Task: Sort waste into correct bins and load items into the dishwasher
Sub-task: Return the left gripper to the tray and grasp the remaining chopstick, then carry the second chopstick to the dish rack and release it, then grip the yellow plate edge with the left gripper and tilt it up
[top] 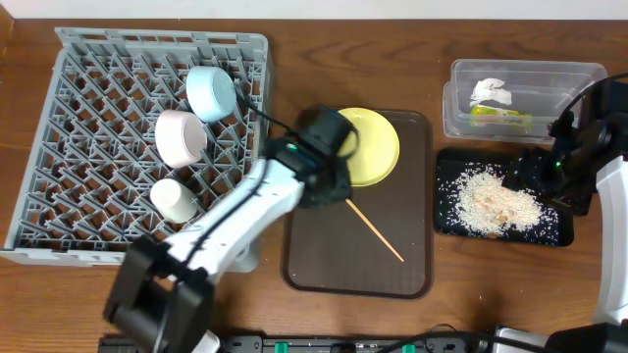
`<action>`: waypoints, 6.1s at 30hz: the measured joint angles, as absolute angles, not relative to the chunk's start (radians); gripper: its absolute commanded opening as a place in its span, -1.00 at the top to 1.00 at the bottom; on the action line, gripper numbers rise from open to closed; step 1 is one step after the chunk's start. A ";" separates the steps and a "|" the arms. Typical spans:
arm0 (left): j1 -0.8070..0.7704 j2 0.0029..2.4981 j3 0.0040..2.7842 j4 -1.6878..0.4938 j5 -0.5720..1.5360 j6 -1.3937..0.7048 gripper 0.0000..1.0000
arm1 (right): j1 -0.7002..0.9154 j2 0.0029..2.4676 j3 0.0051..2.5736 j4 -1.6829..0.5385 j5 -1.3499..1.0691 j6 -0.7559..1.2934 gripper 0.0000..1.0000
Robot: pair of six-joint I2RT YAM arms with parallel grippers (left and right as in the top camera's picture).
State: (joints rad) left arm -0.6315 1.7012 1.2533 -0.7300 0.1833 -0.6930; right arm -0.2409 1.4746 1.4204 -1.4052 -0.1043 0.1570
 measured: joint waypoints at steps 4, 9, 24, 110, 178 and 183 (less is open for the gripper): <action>-0.719 1.790 1.253 -0.685 0.152 -0.762 0.04 | -0.241 1.475 1.420 -1.406 -0.104 0.157 -0.62; -0.765 1.866 1.253 -0.619 0.141 -0.791 0.07 | -0.241 1.475 1.420 -1.406 -0.104 0.157 -0.63; -0.775 1.956 1.253 -0.615 0.097 -0.812 0.09 | -0.241 1.475 1.420 -1.406 -0.105 0.157 -0.63; -0.178 1.624 1.258 -0.785 0.046 0.020 0.02 | -0.241 1.475 1.420 -1.406 -0.108 0.157 -0.63; -0.780 2.081 1.447 -0.706 0.036 0.050 0.46 | -0.241 1.475 1.420 -1.406 -0.108 0.157 -0.64; -0.783 2.081 1.443 -0.691 -0.019 0.044 0.46 | -0.241 1.475 1.420 -1.406 -0.108 0.157 -0.63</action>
State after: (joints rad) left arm -0.7830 2.0811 1.4433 -0.6914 -0.0185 0.0437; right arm -0.2409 1.4746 1.4204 -1.4059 -0.1081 0.1570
